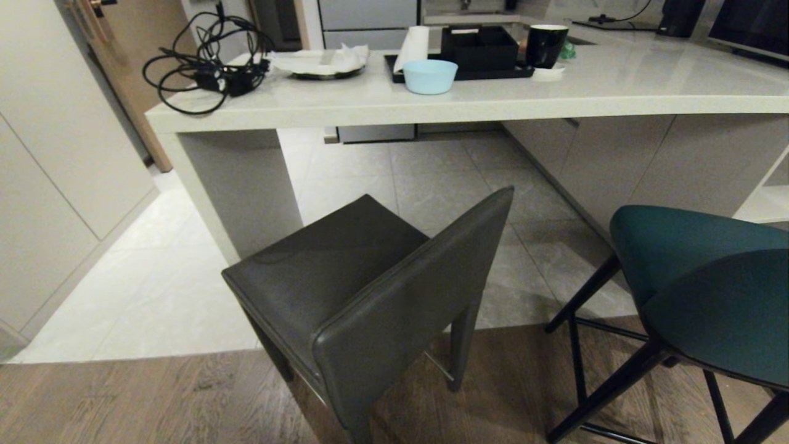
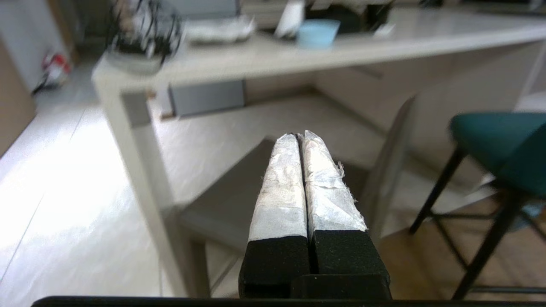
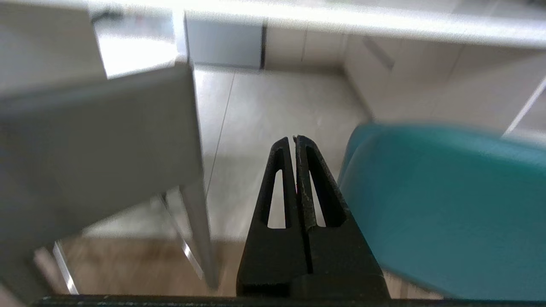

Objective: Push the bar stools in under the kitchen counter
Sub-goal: Push the blue chair back under the dining table

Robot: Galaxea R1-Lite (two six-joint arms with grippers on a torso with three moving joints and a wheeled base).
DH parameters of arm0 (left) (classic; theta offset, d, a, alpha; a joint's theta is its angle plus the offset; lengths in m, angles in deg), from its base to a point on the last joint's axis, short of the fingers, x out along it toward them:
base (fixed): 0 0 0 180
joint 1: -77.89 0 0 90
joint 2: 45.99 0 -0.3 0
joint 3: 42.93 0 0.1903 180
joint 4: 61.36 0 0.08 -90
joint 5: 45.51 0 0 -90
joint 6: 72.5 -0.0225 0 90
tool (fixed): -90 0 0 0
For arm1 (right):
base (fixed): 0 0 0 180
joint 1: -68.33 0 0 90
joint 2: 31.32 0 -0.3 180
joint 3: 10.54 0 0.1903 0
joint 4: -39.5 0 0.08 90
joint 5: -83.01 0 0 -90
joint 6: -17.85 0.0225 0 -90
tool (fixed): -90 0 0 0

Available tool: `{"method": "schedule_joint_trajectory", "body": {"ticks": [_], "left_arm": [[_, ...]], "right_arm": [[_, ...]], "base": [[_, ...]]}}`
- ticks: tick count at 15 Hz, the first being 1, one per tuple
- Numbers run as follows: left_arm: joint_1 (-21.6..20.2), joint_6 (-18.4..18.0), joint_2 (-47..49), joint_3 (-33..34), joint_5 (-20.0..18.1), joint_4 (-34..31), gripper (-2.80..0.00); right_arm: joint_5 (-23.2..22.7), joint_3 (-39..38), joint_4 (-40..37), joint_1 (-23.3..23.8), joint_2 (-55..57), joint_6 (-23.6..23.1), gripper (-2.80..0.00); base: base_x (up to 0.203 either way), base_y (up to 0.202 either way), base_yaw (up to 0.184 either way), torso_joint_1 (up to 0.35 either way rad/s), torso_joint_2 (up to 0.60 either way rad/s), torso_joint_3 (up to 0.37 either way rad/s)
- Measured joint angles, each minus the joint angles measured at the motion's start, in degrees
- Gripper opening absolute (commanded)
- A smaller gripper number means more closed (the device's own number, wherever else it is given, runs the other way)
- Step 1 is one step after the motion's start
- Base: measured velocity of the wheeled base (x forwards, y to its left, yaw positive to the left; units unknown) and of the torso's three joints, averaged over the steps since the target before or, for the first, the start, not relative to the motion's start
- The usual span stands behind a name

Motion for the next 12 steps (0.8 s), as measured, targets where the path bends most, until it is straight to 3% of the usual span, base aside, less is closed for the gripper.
{"method": "schedule_joint_trajectory", "body": {"ticks": [2, 5, 7, 9, 10, 12], "left_arm": [[-0.15, -0.88, -1.38, 8.5, 2.78, 4.31, -2.8], [0.84, -3.69, -5.52, 18.53, 7.22, 2.03, -2.8], [1.26, -5.97, -9.14, 22.1, 8.22, -2.91, -2.8], [1.53, -8.85, -11.46, 25.2, 10.6, -7.21, -2.8], [1.57, -8.42, -12.16, 25.83, 11.72, -7.44, -2.8], [1.61, -7.07, -12.92, 26.27, 13.64, -7.78, -2.8]], "right_arm": [[-0.25, -4.49, 2.46, 0.05, -0.09, -0.2, -2.8], [-3.35, -11.22, 5.56, 0.1, -0.18, -0.31, -2.8], [-11.26, -14.06, 9.14, -0.23, -0.18, 1.06, -2.8], [-20.79, -11.93, 10.41, -2.11, 0.57, 6.4, -2.8], [-23.56, -10.29, 10.3, -3.03, 1.78, 8.99, -2.8], [-25.0, -9.4, 9.48, -3.94, 3.36, 8.63, -2.8]], "base": [[0.0, 0.0, 0.0, 0.0, 0.0, 0.0], [0.0, 0.0, 0.0, 0.0, 0.0, 0.0], [0.0, 0.0, 0.0, 0.0, 0.0, 0.0], [0.0, 0.0, 0.0, 0.0, 0.0, 0.0], [0.0, 0.0, 0.0, 0.0, 0.0, 0.0], [0.0, 0.0, 0.0, 0.0, 0.0, 0.0]]}}
